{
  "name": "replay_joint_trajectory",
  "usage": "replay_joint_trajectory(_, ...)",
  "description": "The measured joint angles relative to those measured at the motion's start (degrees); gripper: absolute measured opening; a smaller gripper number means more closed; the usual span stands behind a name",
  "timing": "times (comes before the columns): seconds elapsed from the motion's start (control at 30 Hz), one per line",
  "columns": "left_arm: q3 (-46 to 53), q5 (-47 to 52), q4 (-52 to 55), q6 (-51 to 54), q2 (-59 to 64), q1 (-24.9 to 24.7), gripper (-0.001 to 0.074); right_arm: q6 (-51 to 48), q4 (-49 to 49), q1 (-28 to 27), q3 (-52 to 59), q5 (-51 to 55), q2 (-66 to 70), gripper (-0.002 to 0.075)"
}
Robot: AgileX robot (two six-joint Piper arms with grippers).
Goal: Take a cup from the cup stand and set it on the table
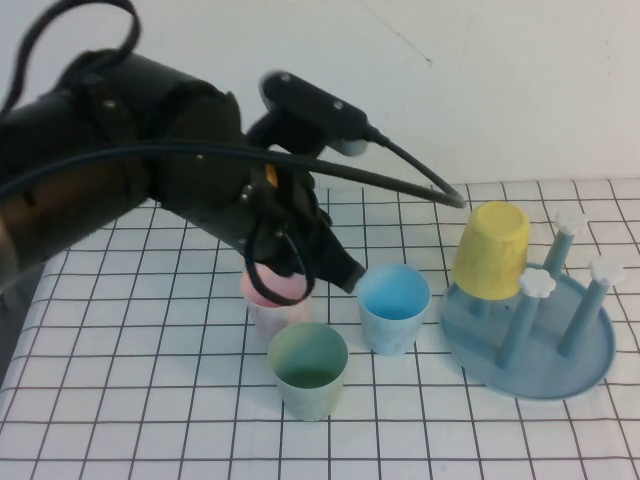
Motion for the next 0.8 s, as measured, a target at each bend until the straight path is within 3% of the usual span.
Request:
replay_joint_trajectory(0.23, 2.2, -1.53, 12.69, -8.93, -10.29, 0.0, 0.0003, 2.27, -1.24, 0.0, 16.07, -7.98, -11.16, 0.0002)
replay_joint_trajectory(0.47, 15.37, -9.8, 22.4, -17.73, -24.13, 0.0, 0.0001, 8.8, -2.26, 0.0, 39.57, -23.14, -23.5, 0.0001)
replay_joint_trajectory(0.8, 35.29, -18.37, 35.67, -32.15, -39.35, 0.0, 0.0, 13.14, -2.16, 0.0, 50.91, -26.39, -28.85, 0.0001)
